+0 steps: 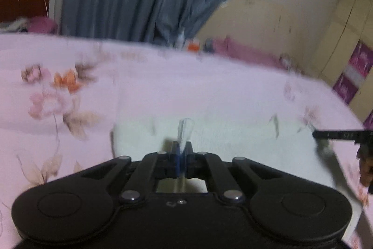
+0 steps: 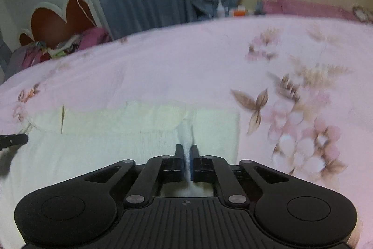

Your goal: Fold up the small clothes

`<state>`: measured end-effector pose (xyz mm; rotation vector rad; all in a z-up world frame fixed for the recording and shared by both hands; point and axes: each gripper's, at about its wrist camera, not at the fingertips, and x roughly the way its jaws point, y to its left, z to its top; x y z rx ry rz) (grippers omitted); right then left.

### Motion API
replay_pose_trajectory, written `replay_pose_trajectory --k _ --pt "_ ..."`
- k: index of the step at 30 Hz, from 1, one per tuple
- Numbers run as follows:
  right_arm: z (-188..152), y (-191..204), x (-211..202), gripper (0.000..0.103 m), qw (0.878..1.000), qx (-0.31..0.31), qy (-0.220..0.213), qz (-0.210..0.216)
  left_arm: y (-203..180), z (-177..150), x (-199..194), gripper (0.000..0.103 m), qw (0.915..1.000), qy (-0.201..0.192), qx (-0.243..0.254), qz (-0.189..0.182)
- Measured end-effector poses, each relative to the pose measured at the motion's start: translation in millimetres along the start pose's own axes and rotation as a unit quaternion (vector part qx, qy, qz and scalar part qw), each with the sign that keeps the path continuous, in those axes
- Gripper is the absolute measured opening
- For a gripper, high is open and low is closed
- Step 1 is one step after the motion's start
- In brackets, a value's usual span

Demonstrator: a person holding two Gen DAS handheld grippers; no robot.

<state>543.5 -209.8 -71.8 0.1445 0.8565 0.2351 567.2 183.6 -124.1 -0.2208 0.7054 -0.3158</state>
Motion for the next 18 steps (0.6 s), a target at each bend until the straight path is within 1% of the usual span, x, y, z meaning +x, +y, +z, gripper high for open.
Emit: replay_pose_trajectory --k 2,4,5,7,8,9,10,11,12,13,14,15,16,18 --pt "3.3 0.8 -10.5 0.002 1.0 -0.005 -0.029 -0.004 -1.4 4.2 -6.4 0.003 0.9997 -0.024 -0.004 0.0" --pt "7.6 0.2 -11.2 0.002 0.999 -0.009 -0.045 -0.014 -2.0 10.1 0.3 0.003 0.9998 -0.02 -0.009 0.002" --pt "9.0 -1.4 -6.0 0.002 0.999 -0.005 -0.04 -0.017 -1.2 11.1 7.2 0.003 0.9999 -0.01 -0.009 0.006" --pt "7.7 -7.0 12.5 0.002 1.0 0.01 -0.017 -0.024 3.6 9.8 26.8 0.003 0.9995 0.022 -0.014 0.02" --pt "5.4 -8.6 20.2 0.002 1.0 0.014 -0.002 -0.026 7.0 5.7 37.9 0.004 0.9985 0.045 -0.019 0.023" --pt "2.1 -11.6 30.0 0.002 0.999 0.017 0.019 -0.029 11.3 1.2 43.2 0.007 0.9982 0.05 -0.028 0.019" --pt "-0.8 -13.9 34.2 0.002 0.999 0.021 0.019 -0.03 15.2 1.8 41.5 0.008 0.9981 0.045 -0.039 0.015" --pt "-0.1 -14.4 32.7 0.002 0.999 0.025 0.014 -0.032 17.6 3.4 38.5 0.018 0.9976 0.046 -0.049 0.011" --pt "1.1 -13.5 31.3 0.006 0.999 0.028 0.017 -0.038 16.6 5.8 30.3 0.028 0.9976 0.039 -0.054 0.019" --pt "2.6 -8.4 25.1 0.015 0.998 0.024 0.013 -0.063 9.3 6.8 18.0 0.043 0.9983 0.014 -0.04 0.041" --pt "3.1 -2.1 15.0 0.038 0.996 0.012 -0.01 -0.088 -1.6 7.2 6.1 0.047 0.9985 -0.015 -0.01 0.052" --pt "0.9 7.2 3.9 0.044 0.995 -0.002 -0.04 -0.088 -14.0 8.2 -0.7 0.047 0.9985 -0.029 0.016 0.044" --pt "-0.5 17.5 0.1 0.044 0.997 -0.012 -0.047 -0.064 -27.0 9.2 -0.9 0.047 0.9988 -0.024 0.03 0.029" --pt "-1.9 44.7 8.0 0.044 0.999 -0.035 -0.033 -0.025 -56.9 7.6 11.9 0.047 0.9978 -0.003 0.066 0.003"
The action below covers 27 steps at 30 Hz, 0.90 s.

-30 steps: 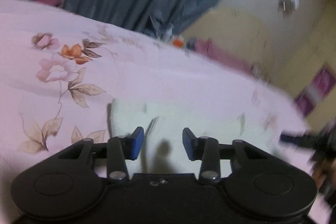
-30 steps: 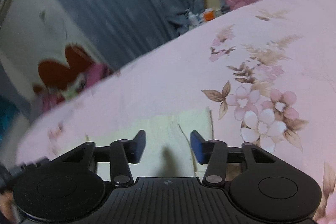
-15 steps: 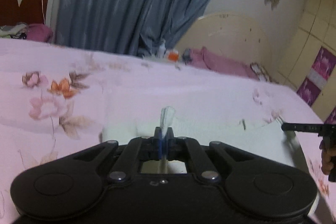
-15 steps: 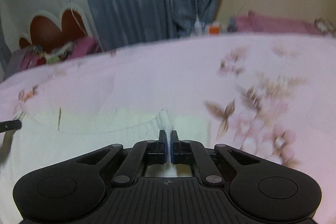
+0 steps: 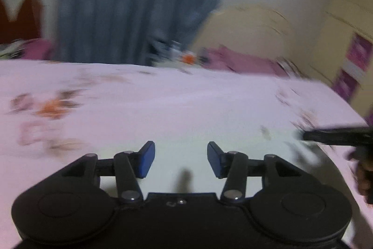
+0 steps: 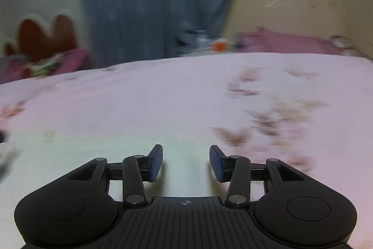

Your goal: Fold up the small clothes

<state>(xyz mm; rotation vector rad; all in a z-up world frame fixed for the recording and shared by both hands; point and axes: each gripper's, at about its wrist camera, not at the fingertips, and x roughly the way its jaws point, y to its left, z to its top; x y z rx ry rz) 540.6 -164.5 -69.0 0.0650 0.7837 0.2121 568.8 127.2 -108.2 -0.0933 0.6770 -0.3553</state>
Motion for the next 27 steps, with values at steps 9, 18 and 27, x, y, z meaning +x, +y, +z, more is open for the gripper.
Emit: replay_pose_trajectory --k 9,18,27 --pt "-18.2 53.7 30.8 0.044 0.993 -0.107 0.016 0.043 -10.1 -29.3 29.0 0.054 0.9954 0.026 0.059 0.07" --pt "-11.1 -9.2 -1.8 0.044 0.998 -0.026 -0.006 -0.05 -20.5 -21.0 -8.9 0.054 0.9982 -0.021 0.019 0.053" --pt "-58.8 61.6 -9.2 0.044 0.991 -0.115 0.031 0.064 -62.6 -59.4 -3.9 0.056 0.9983 0.019 0.045 0.032"
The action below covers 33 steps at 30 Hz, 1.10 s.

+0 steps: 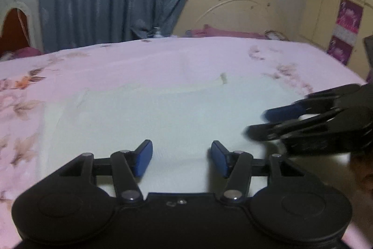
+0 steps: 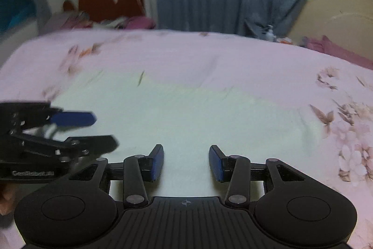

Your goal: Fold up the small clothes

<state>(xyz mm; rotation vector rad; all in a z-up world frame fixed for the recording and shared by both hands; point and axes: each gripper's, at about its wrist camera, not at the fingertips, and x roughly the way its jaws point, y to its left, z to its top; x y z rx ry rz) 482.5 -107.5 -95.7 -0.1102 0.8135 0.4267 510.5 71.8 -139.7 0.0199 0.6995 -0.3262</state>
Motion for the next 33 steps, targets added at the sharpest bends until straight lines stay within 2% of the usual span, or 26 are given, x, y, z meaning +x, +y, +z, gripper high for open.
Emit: replay_pose_trajectory --k 1,4,5,7,9,11,12,14,16,17,19,22,25,28,33 --pt "-1.5 -4.2 0.0 0.044 1.0 0.006 0.0 -0.012 8.8 -2.0 -1.2 0.056 0.9999 0.001 -0.01 0.006" --pt "-9.0 -28.6 -8.7 0.044 0.993 0.043 0.003 -0.11 31.8 -10.6 -14.7 0.055 0.9991 0.001 -0.024 0.036" --pt "-13.9 -41.7 -10.1 0.044 0.991 0.069 0.006 -0.114 38.7 -12.1 -18.6 0.054 0.9988 0.001 -0.029 0.04" --pt "-15.9 -48.6 -17.1 0.044 0.991 0.084 0.01 -0.107 42.6 -11.1 -27.1 0.053 0.9982 0.004 -0.037 0.047" --pt "-9.3 -37.6 -29.2 0.044 0.99 0.079 0.002 -0.113 34.9 -6.9 -41.2 0.053 0.9978 -0.006 -0.037 0.055" --pt "-7.2 -21.1 -48.7 0.044 0.994 0.081 -0.03 -0.074 20.4 -13.2 -57.9 0.054 0.9983 -0.024 -0.038 0.037" --pt "-8.7 -12.1 -54.8 0.044 0.995 0.074 -0.031 -0.06 9.2 -15.1 -59.6 0.054 0.999 -0.021 -0.03 0.027" --pt "-17.6 14.7 -50.6 0.044 0.998 0.054 -0.006 -0.037 -9.1 -19.3 -52.9 0.054 0.9996 0.001 -0.012 0.025" --pt "-27.0 30.2 -41.5 0.044 0.997 0.051 0.029 -0.044 -20.9 -29.1 -46.7 0.054 0.9994 0.028 -0.012 0.018" --pt "-32.9 33.8 -40.2 0.044 0.997 0.051 0.041 -0.051 -23.7 -35.9 -44.2 0.055 0.9988 0.041 -0.008 0.026" --pt "-45.0 32.9 -47.0 0.044 0.996 0.041 0.042 -0.067 -23.9 -46.6 -53.4 0.055 0.9984 0.035 -0.008 0.044" --pt "-51.8 19.3 -72.0 0.044 0.995 0.055 0.037 -0.08 -19.9 -51.6 -79.8 0.054 0.9986 0.014 -0.029 0.042" --pt "-58.1 30.8 -93.1 0.044 0.997 0.063 0.011 -0.037 -30.0 -59.2 -91.7 0.054 0.999 0.002 -0.034 0.029" --pt "-64.6 64.2 -89.1 0.044 0.999 0.047 0.019 0.004 -40.1 -65.1 -89.9 0.053 0.999 0.012 -0.037 0.023" --pt "-76.3 84.2 -85.1 0.044 0.999 0.031 0.026 0.002 -35.6 -79.1 -89.5 0.052 0.9975 0.026 -0.05 0.043"
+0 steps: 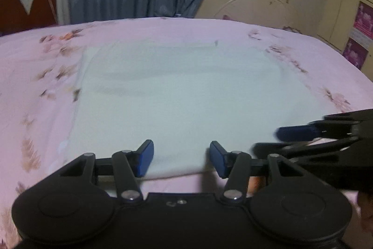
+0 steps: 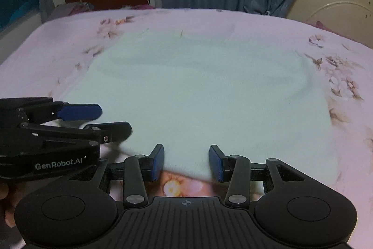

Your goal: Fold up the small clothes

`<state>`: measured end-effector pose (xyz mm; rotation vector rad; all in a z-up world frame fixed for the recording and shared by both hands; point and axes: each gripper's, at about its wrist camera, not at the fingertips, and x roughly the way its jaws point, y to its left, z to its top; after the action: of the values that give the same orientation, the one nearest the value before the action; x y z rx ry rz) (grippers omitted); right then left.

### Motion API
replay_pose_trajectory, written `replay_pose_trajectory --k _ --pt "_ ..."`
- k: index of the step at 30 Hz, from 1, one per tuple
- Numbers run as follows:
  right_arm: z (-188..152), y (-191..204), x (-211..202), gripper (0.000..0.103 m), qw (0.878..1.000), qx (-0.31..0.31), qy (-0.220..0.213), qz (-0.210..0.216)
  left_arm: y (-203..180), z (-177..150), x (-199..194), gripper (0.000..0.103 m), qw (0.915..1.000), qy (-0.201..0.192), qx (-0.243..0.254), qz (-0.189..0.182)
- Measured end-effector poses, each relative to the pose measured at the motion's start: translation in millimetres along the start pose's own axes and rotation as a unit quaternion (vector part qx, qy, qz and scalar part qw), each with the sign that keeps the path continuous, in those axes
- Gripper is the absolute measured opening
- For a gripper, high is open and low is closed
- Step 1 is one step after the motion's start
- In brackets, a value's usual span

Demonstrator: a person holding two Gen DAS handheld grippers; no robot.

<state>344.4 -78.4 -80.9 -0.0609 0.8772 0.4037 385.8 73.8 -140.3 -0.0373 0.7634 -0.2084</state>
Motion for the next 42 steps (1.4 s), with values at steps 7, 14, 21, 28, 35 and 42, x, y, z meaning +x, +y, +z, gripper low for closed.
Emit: replay_pose_trajectory --k 7,14,21,28,35,42 --pt "-22.0 -79.0 -31.1 0.029 0.99 0.081 -0.003 -0.116 38.0 -14.1 -17.7 0.051 0.9989 -0.009 -0.027 0.038" --pt "-15.3 -83.9 -53.5 0.014 0.991 0.098 -0.036 -0.087 31.6 -9.6 -23.3 0.048 0.9978 -0.009 -0.035 0.055" --pt "-18.6 -82.4 -52.7 0.015 0.992 0.07 -0.008 -0.101 39.4 -15.7 -24.8 0.047 0.9968 0.001 -0.044 0.066" --pt "-25.7 -74.6 -58.4 0.015 0.994 0.061 -0.007 -0.091 37.8 -16.3 -30.8 0.047 0.9963 0.007 -0.05 0.07" --pt "-31.7 -80.8 -61.9 0.015 0.995 0.069 -0.006 -0.076 35.2 -24.4 -39.8 0.05 0.9954 0.016 -0.05 0.08" --pt "-28.9 -75.6 -80.7 0.015 0.995 0.08 -0.031 -0.053 34.0 -29.7 -53.2 0.05 0.9905 -0.002 -0.118 0.071"
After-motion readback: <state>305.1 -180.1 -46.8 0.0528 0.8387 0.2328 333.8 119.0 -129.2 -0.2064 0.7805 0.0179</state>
